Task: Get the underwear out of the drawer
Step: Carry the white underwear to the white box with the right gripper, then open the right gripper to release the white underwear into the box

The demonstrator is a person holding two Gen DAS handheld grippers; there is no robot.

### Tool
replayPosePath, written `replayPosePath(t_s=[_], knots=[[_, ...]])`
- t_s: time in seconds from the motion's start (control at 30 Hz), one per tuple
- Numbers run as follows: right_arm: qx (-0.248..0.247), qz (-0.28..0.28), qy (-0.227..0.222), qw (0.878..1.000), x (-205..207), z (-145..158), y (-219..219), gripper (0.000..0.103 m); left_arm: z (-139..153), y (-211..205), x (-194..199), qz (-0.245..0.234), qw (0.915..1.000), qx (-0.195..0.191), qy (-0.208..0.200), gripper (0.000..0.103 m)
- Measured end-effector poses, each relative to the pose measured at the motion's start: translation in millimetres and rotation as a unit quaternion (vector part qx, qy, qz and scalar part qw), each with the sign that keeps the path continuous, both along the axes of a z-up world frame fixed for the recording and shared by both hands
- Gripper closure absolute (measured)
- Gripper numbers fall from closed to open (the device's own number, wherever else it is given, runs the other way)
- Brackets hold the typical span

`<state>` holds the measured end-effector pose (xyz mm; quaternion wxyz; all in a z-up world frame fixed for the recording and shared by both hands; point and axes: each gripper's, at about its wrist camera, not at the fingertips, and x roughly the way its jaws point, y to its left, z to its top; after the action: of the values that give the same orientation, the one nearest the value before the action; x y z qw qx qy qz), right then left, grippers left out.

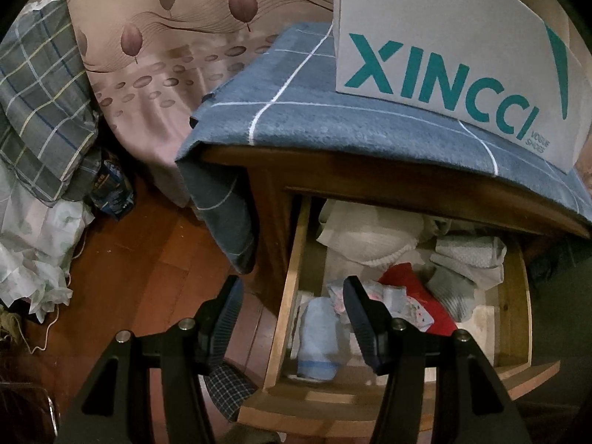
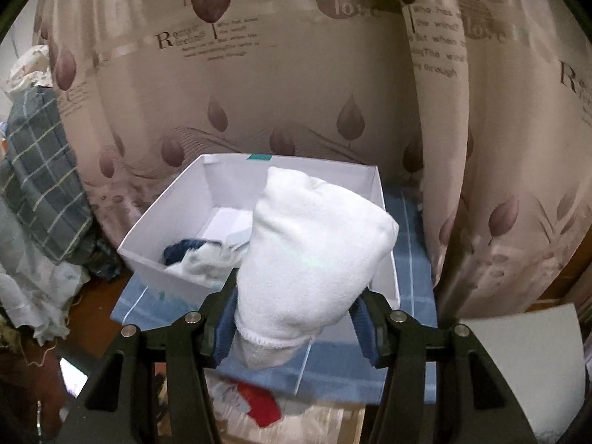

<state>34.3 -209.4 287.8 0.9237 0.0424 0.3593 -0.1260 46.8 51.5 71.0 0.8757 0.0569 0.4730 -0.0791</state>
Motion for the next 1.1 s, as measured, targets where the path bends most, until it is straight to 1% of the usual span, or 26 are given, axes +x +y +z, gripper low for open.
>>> replayPosePath(t_s=[0.17, 0.27, 0.37, 0.53, 0.6, 0.67, 0.73, 0.8, 0.87, 0.97, 1.1], knots=[[-0.003, -0.018, 0.025, 1.0, 35.6, -14.6, -14.9, 0.052, 0.4, 0.7, 0.4, 0.0, 1.0, 0.006, -0.001, 0.045], [0.0, -0.033, 0.05, 0.998, 57.7, -29.2, -27.6, 0.052, 0.9, 1.6, 1.3, 0.001, 1.0, 0.007, -0.003, 0.045], [-0.004, -0.041, 0.067, 0.997, 70.8, -41.0, -37.1, 0.052, 0.0, 2.0, 2.1, 0.003, 1.0, 0.009, -0.003, 0.045], [-0.01, -0.049, 0.095, 0.994, 83.5, -59.2, -45.7, 0.051, 1.2, 0.8, 2.0, 0.003, 0.9997, 0.021, -0.012, 0.045], [-0.006, -0.05, 0.099, 0.994, 85.4, -64.6, -46.6, 0.05, 0.0, -0.1, 2.4, 0.001, 0.9998, 0.02, -0.008, 0.045], [-0.006, -0.052, 0.104, 0.993, 86.2, -68.8, -47.3, 0.047, -1.9, -1.2, 2.8, -0.001, 0.9998, 0.02, -0.003, 0.045], [0.001, -0.057, 0.106, 0.993, 87.4, -73.4, -48.3, 0.046, -2.6, -2.1, 3.0, -0.001, 0.9997, 0.025, -0.003, 0.045], [0.001, -0.058, 0.103, 0.993, 86.6, -73.8, -46.9, 0.045, -2.2, -1.3, 2.8, -0.001, 0.9997, 0.025, -0.005, 0.045], [-0.006, -0.056, 0.102, 0.993, 86.4, -72.0, -44.4, 0.035, -3.7, -0.2, 3.9, 0.001, 0.9997, 0.022, -0.001, 0.045], [-0.007, -0.053, 0.095, 0.994, 83.4, -65.3, -41.7, 0.033, -6.3, 0.6, 5.1, 0.003, 0.9998, 0.017, 0.007, 0.045], [0.001, -0.042, 0.083, 0.996, 76.9, -51.8, -39.3, 0.031, -6.6, -1.2, 3.5, -0.003, 0.9998, 0.018, 0.006, 0.045]])
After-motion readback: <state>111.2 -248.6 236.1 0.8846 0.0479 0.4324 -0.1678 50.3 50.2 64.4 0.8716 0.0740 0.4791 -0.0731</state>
